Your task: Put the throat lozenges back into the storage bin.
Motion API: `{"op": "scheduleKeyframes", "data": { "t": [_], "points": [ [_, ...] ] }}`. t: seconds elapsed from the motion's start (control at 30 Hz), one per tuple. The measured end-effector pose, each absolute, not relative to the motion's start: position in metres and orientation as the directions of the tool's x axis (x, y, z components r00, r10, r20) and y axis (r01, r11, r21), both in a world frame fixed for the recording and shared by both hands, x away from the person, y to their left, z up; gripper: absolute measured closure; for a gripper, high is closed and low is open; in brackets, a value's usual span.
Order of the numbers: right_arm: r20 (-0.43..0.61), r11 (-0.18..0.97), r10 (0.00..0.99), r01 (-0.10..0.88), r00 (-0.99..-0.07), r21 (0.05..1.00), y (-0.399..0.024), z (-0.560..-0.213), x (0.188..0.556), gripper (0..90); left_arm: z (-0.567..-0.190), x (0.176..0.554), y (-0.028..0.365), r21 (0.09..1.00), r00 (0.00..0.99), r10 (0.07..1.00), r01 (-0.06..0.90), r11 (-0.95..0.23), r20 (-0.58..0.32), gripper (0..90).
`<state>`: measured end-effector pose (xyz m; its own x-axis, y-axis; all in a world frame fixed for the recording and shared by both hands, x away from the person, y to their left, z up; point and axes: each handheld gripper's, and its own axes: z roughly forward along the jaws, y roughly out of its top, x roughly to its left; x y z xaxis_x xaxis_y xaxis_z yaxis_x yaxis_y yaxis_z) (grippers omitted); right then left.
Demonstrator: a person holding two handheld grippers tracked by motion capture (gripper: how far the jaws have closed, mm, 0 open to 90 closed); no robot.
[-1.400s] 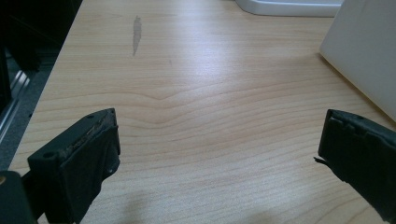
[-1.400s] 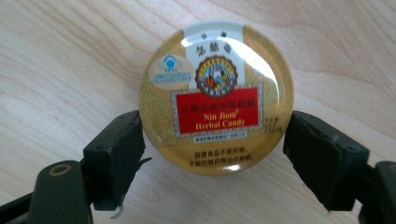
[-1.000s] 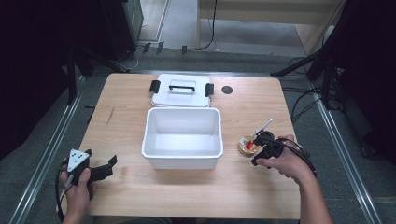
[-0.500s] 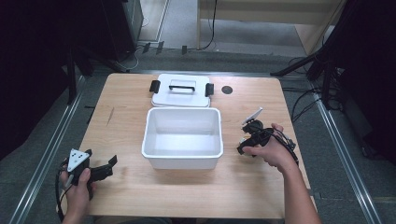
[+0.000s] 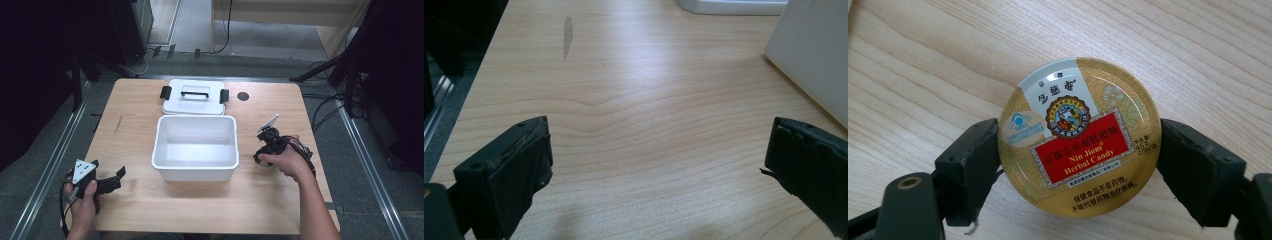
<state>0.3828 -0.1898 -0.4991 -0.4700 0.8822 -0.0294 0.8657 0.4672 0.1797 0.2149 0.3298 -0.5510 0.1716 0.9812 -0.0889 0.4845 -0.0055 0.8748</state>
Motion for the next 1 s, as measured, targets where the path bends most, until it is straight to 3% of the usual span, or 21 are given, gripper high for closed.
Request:
{"op": "scheduleKeyframes", "data": {
  "t": [0.07, 0.13, 1.0],
  "points": [
    [-0.025, 0.459, 0.887, 0.871, -0.462, 0.176, -0.191, -0.499, 0.384, 13.8, -0.551, 0.215, 0.33, 0.875, 0.172, 0.981, 0.485, -0.007, -0.087, 0.0],
    [-0.017, 0.449, 0.892, 0.878, -0.452, 0.167, -0.191, -0.5, 0.385, 13.3, -0.551, 0.215, 0.33, 0.875, 0.171, 0.981, 0.485, -0.006, -0.088, 0.0],
    [-0.002, 0.493, 0.866, 0.855, -0.5, 0.161, -0.189, -0.496, 0.387, 20.4, -0.551, 0.215, 0.33, 0.874, 0.172, 0.981, 0.486, -0.008, -0.086, 0.0]
  ]
}}
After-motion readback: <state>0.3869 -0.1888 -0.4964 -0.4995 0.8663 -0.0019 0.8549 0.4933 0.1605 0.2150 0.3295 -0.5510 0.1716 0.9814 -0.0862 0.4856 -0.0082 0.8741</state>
